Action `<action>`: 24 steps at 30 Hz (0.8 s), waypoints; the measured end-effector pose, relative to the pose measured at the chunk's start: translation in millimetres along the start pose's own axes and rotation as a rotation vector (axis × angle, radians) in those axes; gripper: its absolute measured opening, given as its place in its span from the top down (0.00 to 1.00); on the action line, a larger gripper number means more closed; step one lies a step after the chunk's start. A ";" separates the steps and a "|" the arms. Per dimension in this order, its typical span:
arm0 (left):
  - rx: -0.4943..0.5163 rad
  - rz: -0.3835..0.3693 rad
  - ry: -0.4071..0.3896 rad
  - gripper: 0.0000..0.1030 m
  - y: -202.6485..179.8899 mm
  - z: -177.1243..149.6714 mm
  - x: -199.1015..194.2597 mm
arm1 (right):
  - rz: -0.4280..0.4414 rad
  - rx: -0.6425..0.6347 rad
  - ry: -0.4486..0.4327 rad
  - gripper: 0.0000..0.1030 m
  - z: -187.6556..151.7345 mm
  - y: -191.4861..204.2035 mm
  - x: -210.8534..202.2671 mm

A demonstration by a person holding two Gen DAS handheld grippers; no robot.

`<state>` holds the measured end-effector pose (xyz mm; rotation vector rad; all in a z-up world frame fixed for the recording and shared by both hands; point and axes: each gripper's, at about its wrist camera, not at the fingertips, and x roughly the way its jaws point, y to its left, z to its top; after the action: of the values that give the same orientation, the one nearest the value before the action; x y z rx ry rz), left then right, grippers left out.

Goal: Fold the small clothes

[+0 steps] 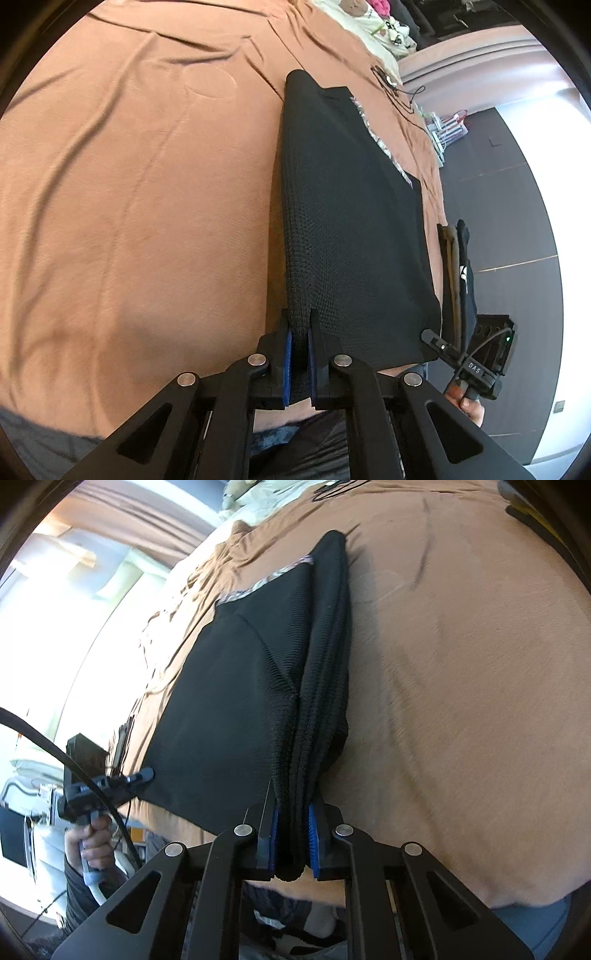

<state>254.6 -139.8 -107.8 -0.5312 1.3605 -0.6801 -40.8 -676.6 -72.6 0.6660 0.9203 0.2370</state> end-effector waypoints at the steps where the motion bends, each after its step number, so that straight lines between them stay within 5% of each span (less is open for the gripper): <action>1: 0.002 0.005 0.001 0.94 2.6 -3.3 -4.7 | 0.004 -0.008 0.006 0.91 -2.2 2.3 0.1; 12: 0.017 0.013 0.027 0.94 23.2 -44.6 -40.8 | 0.060 -0.107 0.096 0.91 -33.8 25.6 6.4; 18: -0.005 0.027 0.023 0.89 25.3 -37.4 -35.2 | 0.054 -0.110 0.110 0.85 -18.6 23.9 15.2; 22: -0.021 0.022 -0.012 0.53 26.4 -25.1 -35.2 | 0.064 -0.071 0.054 0.47 -4.5 13.5 11.2; 24: -0.015 0.029 -0.027 0.53 26.8 -19.1 -35.1 | 0.066 -0.065 0.030 0.43 2.7 8.7 10.9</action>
<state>236.7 -95.2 -104.8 -0.5296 1.3466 -0.6374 -31.3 -666.0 -73.3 0.6350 0.9162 0.3350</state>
